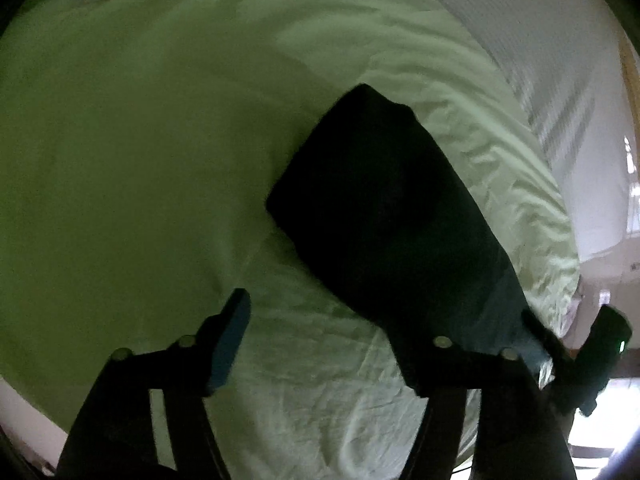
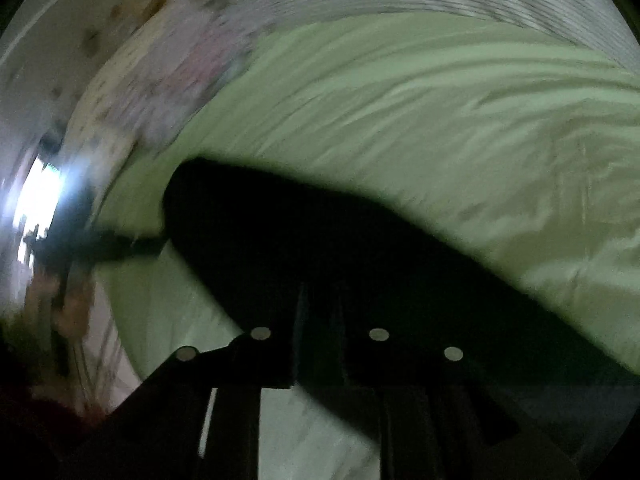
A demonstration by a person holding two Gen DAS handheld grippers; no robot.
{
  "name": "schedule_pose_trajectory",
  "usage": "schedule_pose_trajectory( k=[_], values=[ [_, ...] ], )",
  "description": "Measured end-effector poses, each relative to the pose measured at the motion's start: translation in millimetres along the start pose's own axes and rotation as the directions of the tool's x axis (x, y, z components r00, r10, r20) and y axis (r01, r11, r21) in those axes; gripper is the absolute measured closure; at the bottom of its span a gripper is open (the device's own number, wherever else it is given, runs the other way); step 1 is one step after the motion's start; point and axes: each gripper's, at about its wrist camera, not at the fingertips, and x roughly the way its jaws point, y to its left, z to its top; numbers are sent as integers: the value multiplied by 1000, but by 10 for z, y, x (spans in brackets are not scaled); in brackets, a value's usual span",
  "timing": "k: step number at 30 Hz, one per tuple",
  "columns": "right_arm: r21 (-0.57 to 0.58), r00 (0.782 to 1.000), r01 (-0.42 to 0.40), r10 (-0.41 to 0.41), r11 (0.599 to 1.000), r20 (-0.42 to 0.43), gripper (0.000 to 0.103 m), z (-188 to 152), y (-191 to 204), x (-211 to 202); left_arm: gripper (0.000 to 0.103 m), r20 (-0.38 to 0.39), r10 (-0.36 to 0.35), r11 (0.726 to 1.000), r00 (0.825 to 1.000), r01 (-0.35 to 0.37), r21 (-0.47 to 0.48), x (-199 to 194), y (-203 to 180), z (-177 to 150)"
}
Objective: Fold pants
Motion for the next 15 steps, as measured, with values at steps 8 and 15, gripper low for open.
schedule_pose_trajectory(
  k=[8, 15],
  values=[
    [100, 995, -6, 16, 995, -102, 86, 669, -315, 673, 31, -22, 33, 995, 999, -35, -93, 253, 24, 141],
    [20, 972, -3, 7, 1000, -233, 71, 653, -220, 939, 31, 6, 52, 996, 999, -52, -75, 345, -42, 148]
  ],
)
